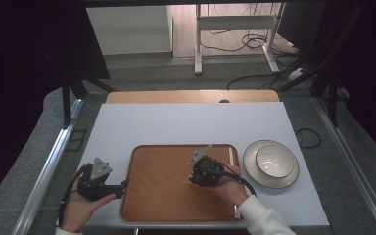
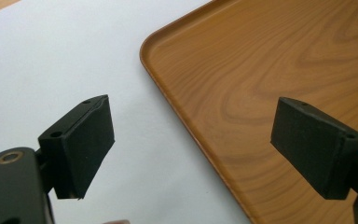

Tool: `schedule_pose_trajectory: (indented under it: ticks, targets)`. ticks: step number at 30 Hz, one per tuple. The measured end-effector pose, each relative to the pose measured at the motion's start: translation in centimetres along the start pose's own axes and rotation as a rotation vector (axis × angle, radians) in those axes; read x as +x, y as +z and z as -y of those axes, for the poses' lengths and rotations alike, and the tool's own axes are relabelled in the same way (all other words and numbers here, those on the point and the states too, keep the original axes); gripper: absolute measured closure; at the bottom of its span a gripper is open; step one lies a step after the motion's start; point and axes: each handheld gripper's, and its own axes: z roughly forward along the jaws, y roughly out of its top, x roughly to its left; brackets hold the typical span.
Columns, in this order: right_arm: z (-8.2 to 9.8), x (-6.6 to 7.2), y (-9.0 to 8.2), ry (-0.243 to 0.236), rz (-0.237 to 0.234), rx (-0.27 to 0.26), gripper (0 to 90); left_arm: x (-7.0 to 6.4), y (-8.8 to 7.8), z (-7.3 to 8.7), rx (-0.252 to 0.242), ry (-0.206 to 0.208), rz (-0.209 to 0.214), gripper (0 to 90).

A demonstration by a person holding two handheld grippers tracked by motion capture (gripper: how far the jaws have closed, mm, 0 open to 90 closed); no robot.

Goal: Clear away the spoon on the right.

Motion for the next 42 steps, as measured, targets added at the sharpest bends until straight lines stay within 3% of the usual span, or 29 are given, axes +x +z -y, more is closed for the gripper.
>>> schedule_pose_trajectory:
  ticks: [27, 39, 42]
  targets:
    - [0.1, -1.3, 1.8, 0.047, -0.007, 0.025, 79.0, 0.0, 0.1, 0.1, 0.006, 0.002, 0.001, 12.9]
    - [0.2, -1.5, 1.6, 0.058, 0.015, 0.021, 61.3, 0.0, 0.1, 0.1, 0.011, 0.008, 0.001, 12.9]
    - [0.1, -1.4, 0.8, 0.059, 0.023, -0.006, 58.0, 0.1, 0.0, 0.1, 0.006, 0.004, 0.000, 12.9]
